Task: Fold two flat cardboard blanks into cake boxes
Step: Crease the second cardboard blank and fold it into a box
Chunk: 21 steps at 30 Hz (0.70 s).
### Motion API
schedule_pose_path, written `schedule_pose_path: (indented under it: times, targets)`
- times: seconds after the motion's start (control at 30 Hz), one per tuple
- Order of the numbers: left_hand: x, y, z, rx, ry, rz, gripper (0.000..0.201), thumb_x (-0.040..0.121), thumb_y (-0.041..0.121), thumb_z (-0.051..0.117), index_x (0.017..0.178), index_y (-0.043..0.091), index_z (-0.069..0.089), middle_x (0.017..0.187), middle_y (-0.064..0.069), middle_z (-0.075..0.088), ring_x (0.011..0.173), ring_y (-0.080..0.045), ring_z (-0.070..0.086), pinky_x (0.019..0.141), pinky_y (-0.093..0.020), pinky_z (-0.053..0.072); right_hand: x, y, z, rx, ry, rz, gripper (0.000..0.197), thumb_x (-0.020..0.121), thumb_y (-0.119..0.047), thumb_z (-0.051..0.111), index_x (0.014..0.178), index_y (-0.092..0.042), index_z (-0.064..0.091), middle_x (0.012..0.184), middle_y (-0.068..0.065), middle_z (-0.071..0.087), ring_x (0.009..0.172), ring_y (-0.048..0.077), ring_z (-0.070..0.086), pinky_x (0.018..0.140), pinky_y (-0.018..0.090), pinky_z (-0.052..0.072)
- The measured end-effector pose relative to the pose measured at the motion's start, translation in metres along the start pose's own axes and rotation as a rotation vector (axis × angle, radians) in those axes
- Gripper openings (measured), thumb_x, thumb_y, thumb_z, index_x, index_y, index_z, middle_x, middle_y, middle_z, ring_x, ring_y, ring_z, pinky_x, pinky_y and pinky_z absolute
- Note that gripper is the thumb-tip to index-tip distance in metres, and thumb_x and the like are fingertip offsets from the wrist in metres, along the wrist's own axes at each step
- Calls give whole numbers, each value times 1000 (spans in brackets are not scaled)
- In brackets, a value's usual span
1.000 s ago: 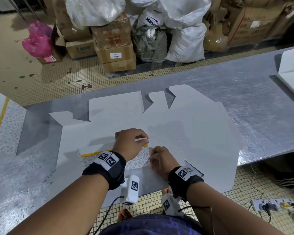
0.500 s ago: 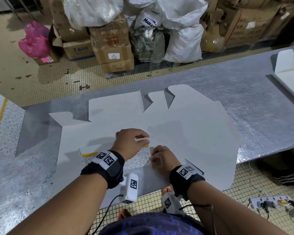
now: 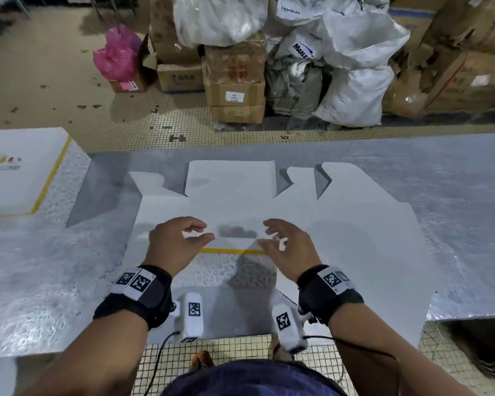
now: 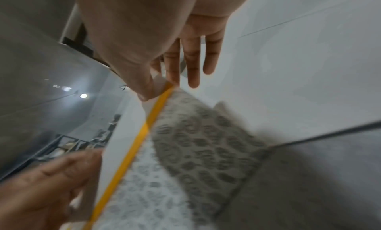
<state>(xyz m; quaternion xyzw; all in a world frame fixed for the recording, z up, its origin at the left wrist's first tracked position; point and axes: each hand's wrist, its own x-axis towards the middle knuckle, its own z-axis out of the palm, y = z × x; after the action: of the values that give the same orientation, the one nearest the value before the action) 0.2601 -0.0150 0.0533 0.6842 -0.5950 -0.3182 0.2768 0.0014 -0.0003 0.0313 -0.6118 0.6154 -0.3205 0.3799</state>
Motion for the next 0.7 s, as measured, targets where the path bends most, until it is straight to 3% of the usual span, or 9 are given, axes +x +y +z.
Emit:
schedule_pose_path:
  times: [0.07, 0.17, 0.2, 0.3, 0.43, 0.53, 0.6, 0.7]
  targets:
    - [-4, -10, -8, -3, 63, -47, 23, 66, 53, 80, 82, 39, 70, 97, 22, 69, 102, -4, 61, 99, -40, 46, 9, -13, 8, -18, -41, -33, 19, 88, -23, 72, 107, -26, 71, 99, -17, 66, 90, -1, 58, 77, 12, 46]
    - [-12, -23, -14, -72, 140, -80, 21, 74, 32, 86, 89, 31, 71, 109, 13, 65, 108, -12, 59, 87, -21, 43, 22, -33, 21, -164, -126, -116, 13, 89, -20, 70, 101, -24, 75, 95, -18, 65, 87, 1, 56, 81, 15, 45]
    - [-15, -27, -17, -81, 173, -90, 23, 77, 26, 85, 94, 28, 71, 112, 10, 64, 107, -13, 59, 84, -20, 42, 25, -39, 26, -210, -157, -150, 13, 89, -20, 69, 101, -24, 75, 93, -19, 63, 87, 2, 56, 82, 15, 45]
    - [-25, -44, -20, -160, 240, -169, 31, 80, 24, 83, 106, 28, 67, 117, 8, 61, 104, -13, 60, 85, -27, 46, 34, -53, 43, -287, -248, -239, 15, 89, -17, 68, 101, -22, 76, 93, -16, 63, 86, 4, 56, 85, 19, 46]
    - [-35, -62, -21, -238, 323, -221, 35, 78, 21, 85, 101, 33, 62, 106, 5, 66, 86, -14, 68, 77, -27, 53, 39, -70, 64, -303, -359, -225, 20, 91, -14, 65, 106, -21, 74, 102, -9, 68, 93, 10, 58, 90, 24, 46]
    - [-40, -67, -18, -254, 351, -252, 28, 77, 21, 86, 89, 32, 63, 91, 5, 69, 72, -9, 67, 72, -19, 52, 42, -78, 79, -299, -414, -242, 23, 92, -12, 63, 110, -23, 73, 104, -10, 67, 90, 5, 56, 87, 18, 44]
    - [-40, -69, -16, -251, 318, -250, 18, 78, 20, 84, 86, 27, 70, 87, 8, 72, 73, -2, 67, 73, -15, 52, 45, -81, 87, -295, -433, -269, 25, 91, -11, 63, 110, -24, 72, 102, -13, 66, 84, 0, 54, 83, 11, 41]
    - [-40, -69, -14, -281, 260, -218, 17, 77, 15, 84, 86, 26, 75, 89, 10, 74, 78, 0, 69, 79, -20, 55, 50, -86, 97, -290, -449, -300, 24, 90, -11, 64, 110, -24, 73, 97, -13, 65, 79, -4, 54, 78, 6, 39]
